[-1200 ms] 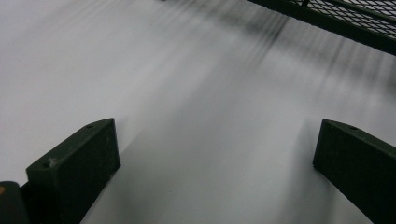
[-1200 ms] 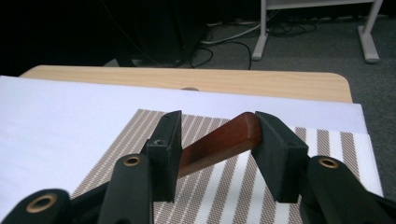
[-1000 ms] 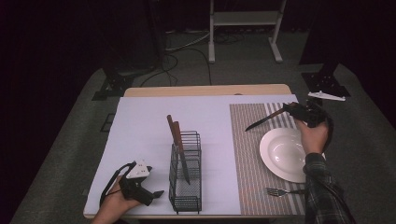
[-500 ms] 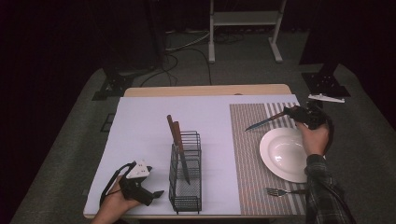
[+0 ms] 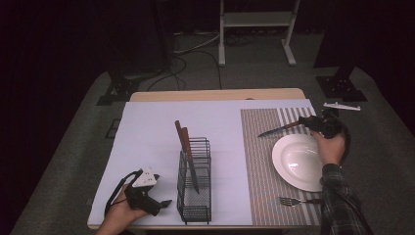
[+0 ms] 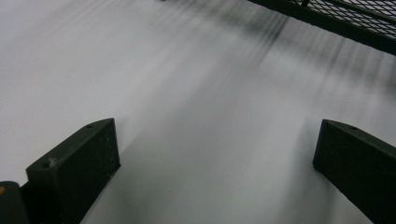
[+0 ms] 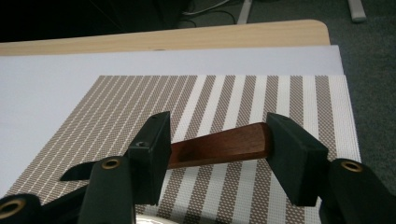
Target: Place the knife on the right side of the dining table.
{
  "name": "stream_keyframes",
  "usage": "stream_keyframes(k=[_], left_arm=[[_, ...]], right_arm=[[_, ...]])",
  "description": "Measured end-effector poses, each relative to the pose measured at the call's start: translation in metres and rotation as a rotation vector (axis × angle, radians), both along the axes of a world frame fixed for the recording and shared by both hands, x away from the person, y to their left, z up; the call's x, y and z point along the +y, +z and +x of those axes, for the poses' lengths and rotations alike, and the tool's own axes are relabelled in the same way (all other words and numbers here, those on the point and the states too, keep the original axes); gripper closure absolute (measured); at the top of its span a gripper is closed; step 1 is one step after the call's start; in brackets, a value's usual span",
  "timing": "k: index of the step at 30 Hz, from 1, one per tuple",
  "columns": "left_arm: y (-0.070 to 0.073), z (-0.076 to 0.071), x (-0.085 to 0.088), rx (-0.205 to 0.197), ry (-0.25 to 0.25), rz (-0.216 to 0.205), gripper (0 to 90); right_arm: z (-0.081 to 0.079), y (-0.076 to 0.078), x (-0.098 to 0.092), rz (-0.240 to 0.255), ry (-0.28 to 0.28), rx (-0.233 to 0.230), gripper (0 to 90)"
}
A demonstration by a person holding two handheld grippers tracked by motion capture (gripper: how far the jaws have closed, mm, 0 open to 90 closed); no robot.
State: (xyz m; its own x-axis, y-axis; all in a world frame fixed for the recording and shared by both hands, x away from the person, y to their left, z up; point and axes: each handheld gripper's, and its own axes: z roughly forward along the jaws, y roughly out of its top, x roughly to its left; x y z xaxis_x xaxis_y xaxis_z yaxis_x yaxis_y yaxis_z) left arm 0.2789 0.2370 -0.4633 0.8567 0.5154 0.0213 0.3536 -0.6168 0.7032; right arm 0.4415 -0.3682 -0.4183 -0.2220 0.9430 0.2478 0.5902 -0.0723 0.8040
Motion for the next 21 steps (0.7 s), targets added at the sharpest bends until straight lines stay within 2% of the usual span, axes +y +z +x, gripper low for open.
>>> stream_keyframes(k=[8, 21], left_arm=[[0.0, 0.0, 0.0, 0.0, 0.0, -0.001, 0.0], [0.0, 0.0, 0.0, 0.0, 0.0, 0.0, 0.0]], right_arm=[[0.003, -0.007, -0.001, -0.003, -0.015, 0.041, 40.5], [0.004, -0.014, -0.004, 0.002, -0.04, 0.074, 40.2]])
